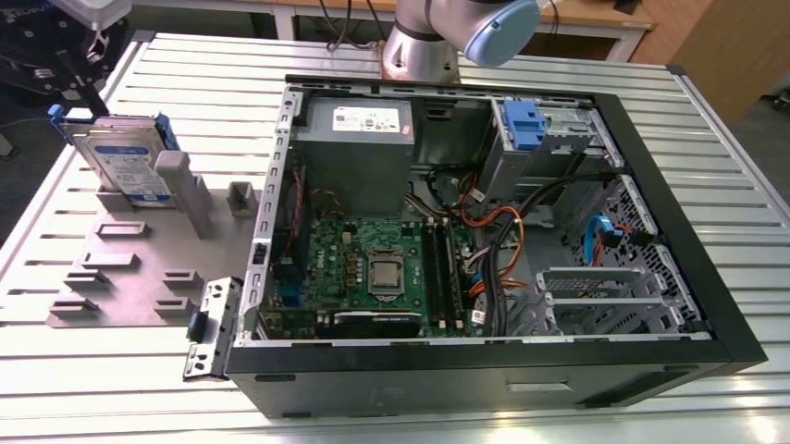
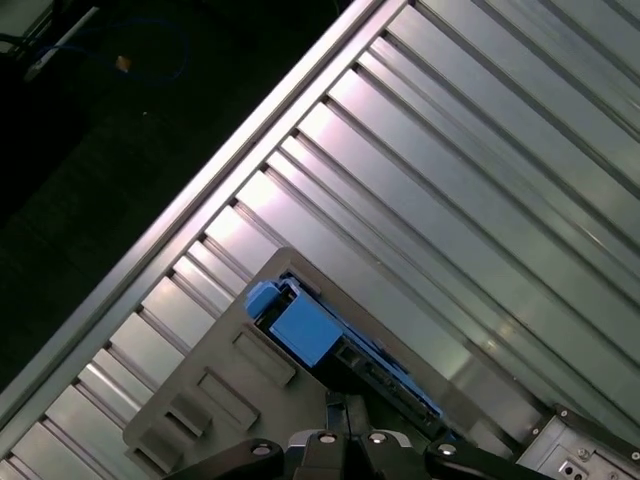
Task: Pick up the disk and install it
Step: 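Pick up the disk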
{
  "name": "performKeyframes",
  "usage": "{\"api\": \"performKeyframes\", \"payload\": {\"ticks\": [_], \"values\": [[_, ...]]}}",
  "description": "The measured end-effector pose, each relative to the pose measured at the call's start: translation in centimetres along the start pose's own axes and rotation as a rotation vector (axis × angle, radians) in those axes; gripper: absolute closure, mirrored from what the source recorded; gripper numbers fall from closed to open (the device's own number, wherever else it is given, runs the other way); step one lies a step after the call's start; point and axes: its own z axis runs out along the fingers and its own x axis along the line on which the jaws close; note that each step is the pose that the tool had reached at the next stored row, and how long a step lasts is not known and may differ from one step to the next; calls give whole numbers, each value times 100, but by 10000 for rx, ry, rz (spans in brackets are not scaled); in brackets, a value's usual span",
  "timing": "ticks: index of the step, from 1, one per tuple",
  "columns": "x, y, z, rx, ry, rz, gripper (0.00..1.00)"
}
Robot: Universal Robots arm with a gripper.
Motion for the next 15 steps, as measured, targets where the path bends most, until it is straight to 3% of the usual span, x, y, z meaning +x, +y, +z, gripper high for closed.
{"api": "performKeyframes", "payload": {"ticks": [3,15], "values": [[0,0,0,-4,6,-170,89],[0,0,0,-5,8,-178,89]]}}
